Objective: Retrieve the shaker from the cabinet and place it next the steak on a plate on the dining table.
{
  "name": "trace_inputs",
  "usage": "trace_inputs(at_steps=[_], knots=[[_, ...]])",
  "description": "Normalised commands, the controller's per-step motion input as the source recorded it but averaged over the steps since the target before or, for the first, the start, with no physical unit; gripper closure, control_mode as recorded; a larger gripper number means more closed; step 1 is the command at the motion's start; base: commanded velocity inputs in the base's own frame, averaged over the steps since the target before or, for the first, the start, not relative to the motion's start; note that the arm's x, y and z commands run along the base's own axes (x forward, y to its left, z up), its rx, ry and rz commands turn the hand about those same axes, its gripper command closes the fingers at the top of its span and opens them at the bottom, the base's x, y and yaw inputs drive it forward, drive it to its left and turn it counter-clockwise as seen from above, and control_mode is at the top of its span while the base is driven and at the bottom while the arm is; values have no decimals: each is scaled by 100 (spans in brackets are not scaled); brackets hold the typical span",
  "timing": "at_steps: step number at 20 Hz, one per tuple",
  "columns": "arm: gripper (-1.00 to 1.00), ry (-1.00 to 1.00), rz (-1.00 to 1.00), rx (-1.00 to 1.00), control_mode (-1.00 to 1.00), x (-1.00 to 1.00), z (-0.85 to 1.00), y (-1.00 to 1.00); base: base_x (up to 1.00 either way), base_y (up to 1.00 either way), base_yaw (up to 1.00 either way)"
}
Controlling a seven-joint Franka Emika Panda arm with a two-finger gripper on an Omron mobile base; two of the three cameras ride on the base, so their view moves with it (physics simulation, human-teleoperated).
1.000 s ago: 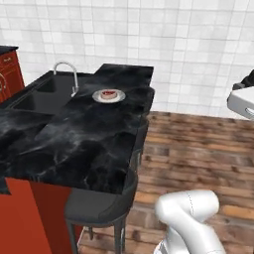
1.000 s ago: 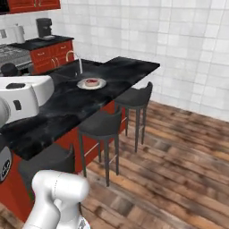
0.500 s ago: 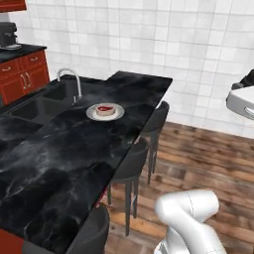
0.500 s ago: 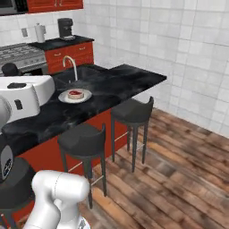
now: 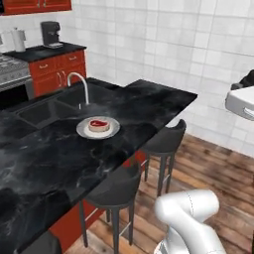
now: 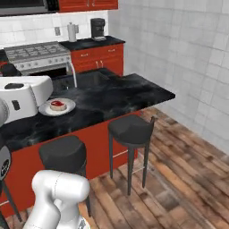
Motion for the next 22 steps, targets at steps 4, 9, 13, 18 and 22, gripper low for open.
trace_inputs(at_steps=[4,9,13,18,22], knots=[[100,0,0,0,100,0,0,0,70,-49,65],[100,0,0,0,100,0,0,0,32,-45,56],[100,0,0,0,100,0,0,0,15,-5,43],[100,0,0,0,100,0,0,0,29,0,51],[100,0,0,0,100,0,0,0,42,-42,45]])
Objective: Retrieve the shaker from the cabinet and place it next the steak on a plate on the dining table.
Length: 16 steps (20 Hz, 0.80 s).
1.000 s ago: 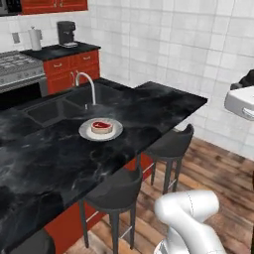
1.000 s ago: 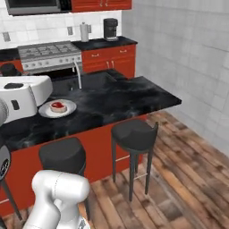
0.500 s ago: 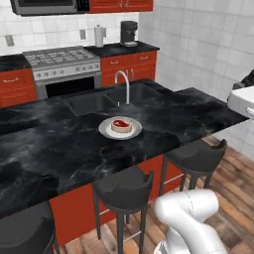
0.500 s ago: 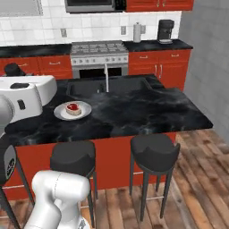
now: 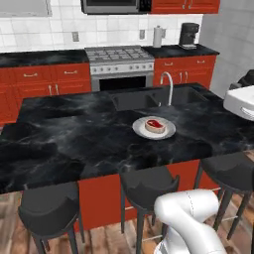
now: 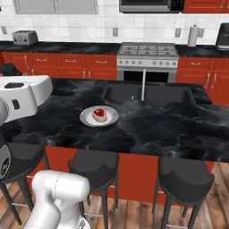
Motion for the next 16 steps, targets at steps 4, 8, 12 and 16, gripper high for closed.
trace_inputs(at_steps=[4,8,12,16], knots=[[100,0,0,0,100,0,0,0,0,-97,17],[100,0,0,0,100,0,0,0,10,-90,6],[100,0,0,0,100,0,0,0,69,-27,13],[100,0,0,0,100,0,0,0,99,-8,12]])
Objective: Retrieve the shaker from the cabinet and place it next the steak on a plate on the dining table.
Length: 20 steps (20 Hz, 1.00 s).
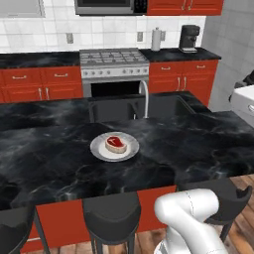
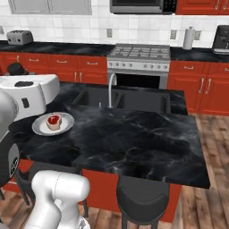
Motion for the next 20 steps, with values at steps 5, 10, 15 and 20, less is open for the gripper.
trace_inputs(at_steps=[5,10,15,20], knots=[[100,0,0,0,100,0,0,0,100,-18,16],[100,0,0,0,100,0,0,0,100,-17,28],[100,0,0,0,100,0,0,0,77,-16,35],[100,22,17,1,-100,54,0,0,13,-2,7]])
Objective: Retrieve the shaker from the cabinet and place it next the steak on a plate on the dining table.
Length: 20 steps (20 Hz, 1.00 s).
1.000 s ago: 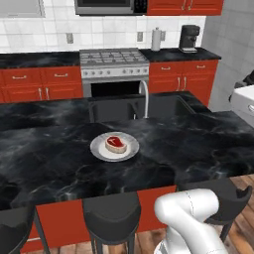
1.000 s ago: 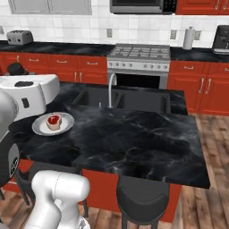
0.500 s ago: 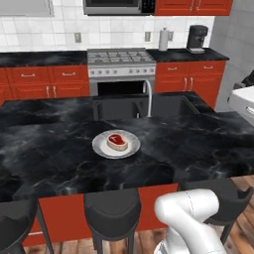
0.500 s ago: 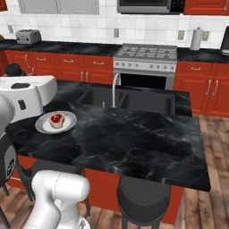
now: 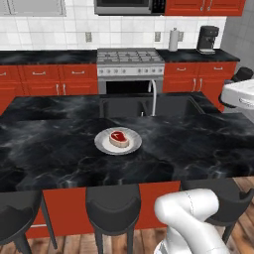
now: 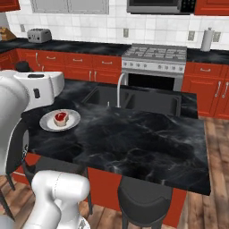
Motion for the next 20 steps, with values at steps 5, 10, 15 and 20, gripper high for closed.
trace_inputs(at_steps=[5,10,15,20], knots=[[100,6,9,0,-100,61,-18,-12,0,0,0],[100,0,14,0,-100,44,-44,-7,0,0,0],[100,-5,18,0,-100,32,-53,0,0,0,0],[100,-5,20,-1,-100,23,-59,0,0,0,0]])
